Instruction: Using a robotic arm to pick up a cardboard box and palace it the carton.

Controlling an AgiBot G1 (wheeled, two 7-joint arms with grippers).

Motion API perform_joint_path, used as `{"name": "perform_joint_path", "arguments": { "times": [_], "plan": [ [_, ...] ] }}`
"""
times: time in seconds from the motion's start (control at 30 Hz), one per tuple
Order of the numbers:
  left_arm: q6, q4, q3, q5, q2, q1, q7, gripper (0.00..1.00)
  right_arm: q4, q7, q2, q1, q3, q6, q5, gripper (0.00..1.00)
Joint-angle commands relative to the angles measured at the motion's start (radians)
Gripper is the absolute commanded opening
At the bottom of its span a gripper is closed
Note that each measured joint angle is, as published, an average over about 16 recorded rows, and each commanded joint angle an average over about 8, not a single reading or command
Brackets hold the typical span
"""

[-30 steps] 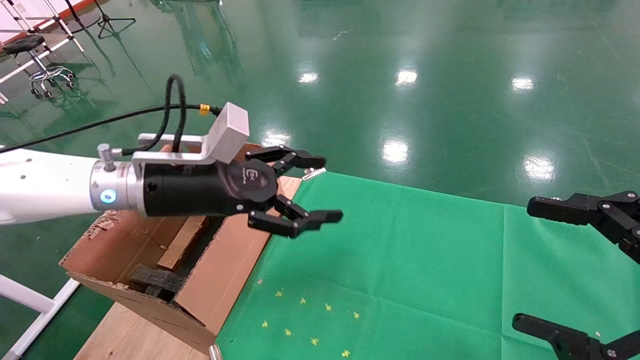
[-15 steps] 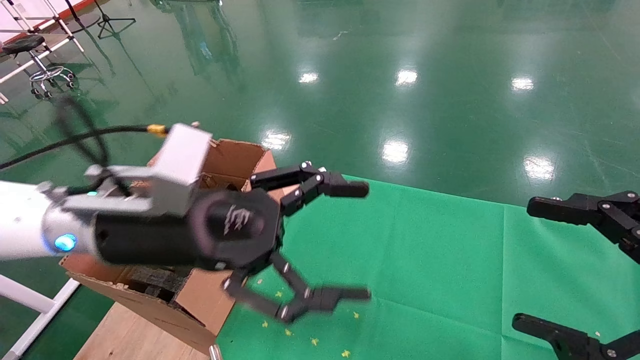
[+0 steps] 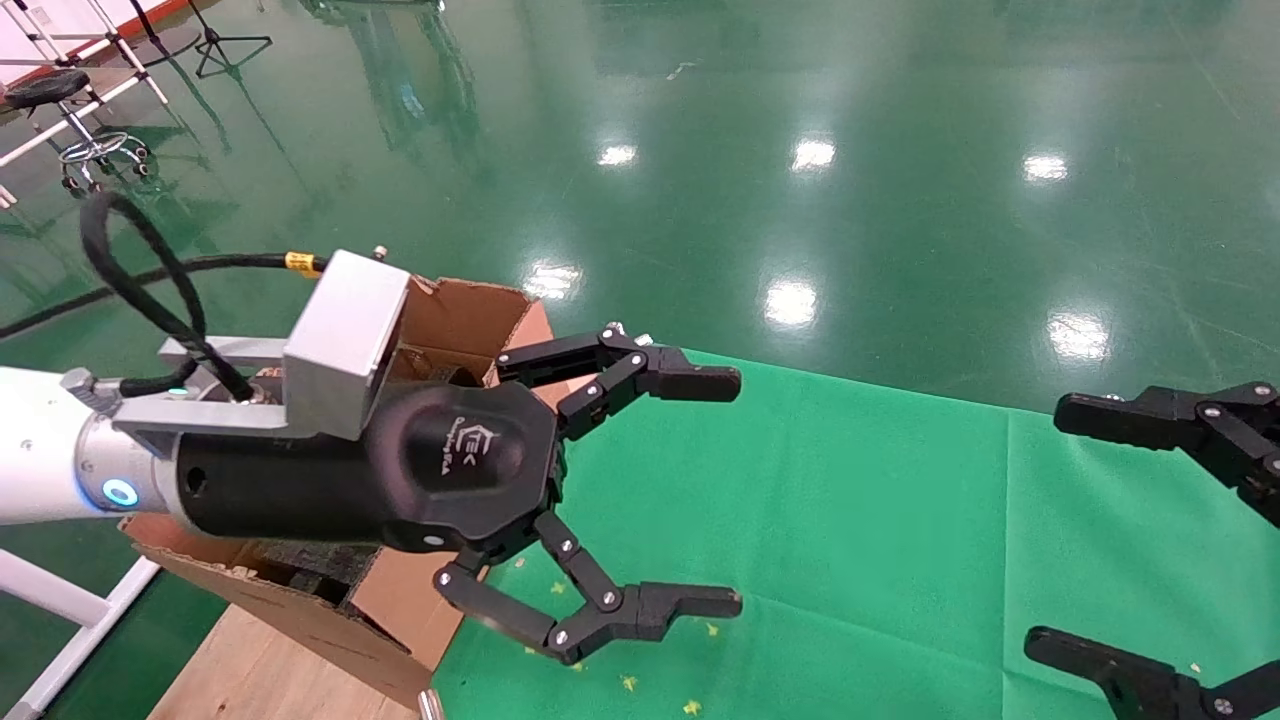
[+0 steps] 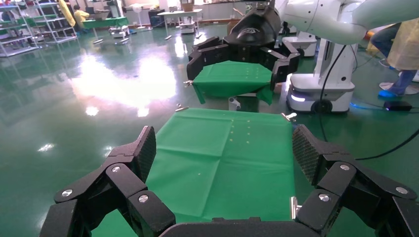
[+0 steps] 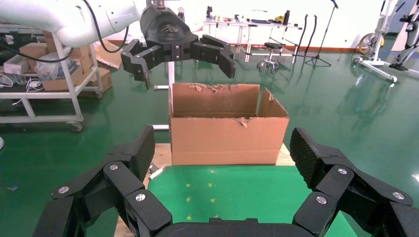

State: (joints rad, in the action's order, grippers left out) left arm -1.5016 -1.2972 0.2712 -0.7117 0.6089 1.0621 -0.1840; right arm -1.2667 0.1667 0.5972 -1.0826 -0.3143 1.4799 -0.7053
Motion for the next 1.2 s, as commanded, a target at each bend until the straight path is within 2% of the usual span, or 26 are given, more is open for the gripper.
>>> {"name": "perform_joint_path", "arguments": {
  "times": [0.03,1.2],
  "plan": [
    [0.002,0.003,0.002,-0.005,0.000,0.003,-0.001,1.00,0.000,0.000,0.000,0.000,0.000,0.000,0.000,1.00],
    [0.007,0.014,0.009,-0.020,0.002,0.013,-0.005,1.00,0.000,0.000,0.000,0.000,0.000,0.000,0.000,1.00]
  ]
}}
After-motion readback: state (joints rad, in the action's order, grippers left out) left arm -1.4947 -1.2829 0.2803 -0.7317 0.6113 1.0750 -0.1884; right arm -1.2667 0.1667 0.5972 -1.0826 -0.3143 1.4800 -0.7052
